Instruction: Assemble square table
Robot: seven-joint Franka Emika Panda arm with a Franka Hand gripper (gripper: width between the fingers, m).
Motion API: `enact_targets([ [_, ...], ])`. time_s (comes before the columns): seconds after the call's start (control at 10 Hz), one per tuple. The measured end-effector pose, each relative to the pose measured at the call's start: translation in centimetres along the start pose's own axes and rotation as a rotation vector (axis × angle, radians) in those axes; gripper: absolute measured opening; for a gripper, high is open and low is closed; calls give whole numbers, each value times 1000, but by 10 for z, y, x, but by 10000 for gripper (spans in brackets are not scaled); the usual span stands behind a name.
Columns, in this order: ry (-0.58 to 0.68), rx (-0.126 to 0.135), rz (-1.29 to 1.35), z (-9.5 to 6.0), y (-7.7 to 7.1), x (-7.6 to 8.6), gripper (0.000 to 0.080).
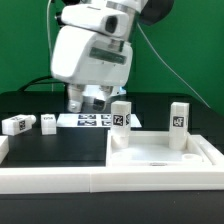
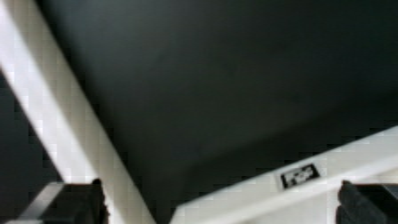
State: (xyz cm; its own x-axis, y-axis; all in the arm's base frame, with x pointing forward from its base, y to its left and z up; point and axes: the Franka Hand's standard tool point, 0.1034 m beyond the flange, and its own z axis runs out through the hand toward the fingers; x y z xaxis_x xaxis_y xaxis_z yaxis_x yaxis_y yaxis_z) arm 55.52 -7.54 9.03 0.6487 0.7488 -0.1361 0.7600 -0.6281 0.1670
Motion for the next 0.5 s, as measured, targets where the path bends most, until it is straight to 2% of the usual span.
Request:
enact_targets([
  [0.1,-15,41,103,12,-7,-18,649],
  [0.2,-19,47,152,16,-10,-17,649],
  [0.3,14,15,223,13,-11,-3,649],
  [0.5,15,28,331,14,-13,-4,649],
])
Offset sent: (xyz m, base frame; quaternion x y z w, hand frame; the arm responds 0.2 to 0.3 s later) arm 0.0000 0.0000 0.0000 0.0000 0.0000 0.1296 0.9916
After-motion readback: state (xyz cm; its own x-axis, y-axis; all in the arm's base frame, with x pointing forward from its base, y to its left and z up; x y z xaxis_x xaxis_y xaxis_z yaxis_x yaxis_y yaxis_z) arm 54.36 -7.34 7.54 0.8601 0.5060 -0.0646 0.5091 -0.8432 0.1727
